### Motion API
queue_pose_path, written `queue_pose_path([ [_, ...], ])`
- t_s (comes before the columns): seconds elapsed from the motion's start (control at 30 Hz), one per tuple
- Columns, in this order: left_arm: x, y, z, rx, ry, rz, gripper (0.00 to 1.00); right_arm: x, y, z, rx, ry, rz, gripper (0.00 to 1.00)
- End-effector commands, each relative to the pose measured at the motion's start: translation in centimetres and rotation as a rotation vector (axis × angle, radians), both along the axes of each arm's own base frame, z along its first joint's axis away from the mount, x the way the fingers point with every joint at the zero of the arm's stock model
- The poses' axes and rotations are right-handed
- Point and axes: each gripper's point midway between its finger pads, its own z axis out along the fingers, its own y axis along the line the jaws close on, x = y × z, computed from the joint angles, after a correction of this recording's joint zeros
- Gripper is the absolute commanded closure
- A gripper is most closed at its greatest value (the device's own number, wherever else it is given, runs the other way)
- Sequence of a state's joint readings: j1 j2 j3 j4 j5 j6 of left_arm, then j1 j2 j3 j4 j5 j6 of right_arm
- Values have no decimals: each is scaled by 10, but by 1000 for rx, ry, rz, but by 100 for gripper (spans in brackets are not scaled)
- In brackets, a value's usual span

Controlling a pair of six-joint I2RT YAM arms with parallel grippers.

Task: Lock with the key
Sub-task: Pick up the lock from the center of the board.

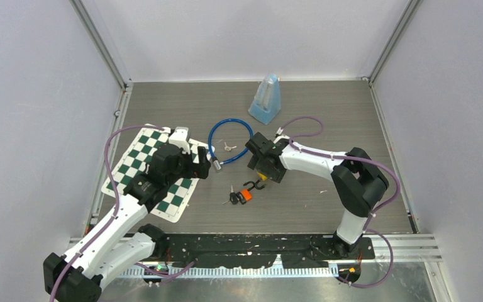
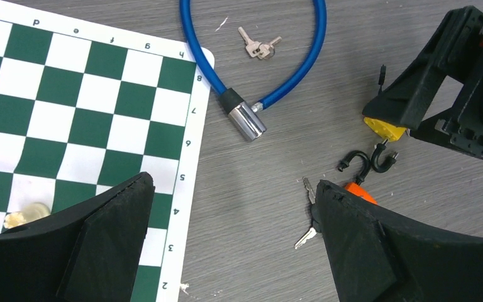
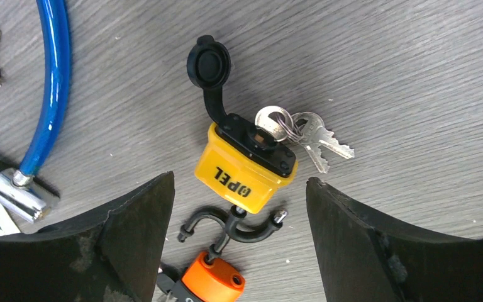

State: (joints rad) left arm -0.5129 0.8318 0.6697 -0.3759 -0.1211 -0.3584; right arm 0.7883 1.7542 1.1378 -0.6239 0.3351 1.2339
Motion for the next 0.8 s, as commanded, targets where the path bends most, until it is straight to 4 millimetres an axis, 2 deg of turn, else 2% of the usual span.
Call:
queue_pose_path([
  [0.0,4,8,16,-9,-69,26,3,8,-5,7,-40,-1,-104,18],
  [0.23,5,12,23,-9,-89,36,3,2,-8,-6,-46,34,-155,29],
  [0.37,5,12,19,-5,-77,35,2,7,-6,-9,-71,39,-149,32],
  [0.43,4,12,19,-4,-75,36,3,10,-6,-10,-91,37,-138,37],
  [0.67,3,17,23,-9,-83,50,2,18,-5,-5,-88,-22,-73,72],
  [0.77,2,19,29,-18,-88,60,2,29,-4,13,-133,-85,62,84],
])
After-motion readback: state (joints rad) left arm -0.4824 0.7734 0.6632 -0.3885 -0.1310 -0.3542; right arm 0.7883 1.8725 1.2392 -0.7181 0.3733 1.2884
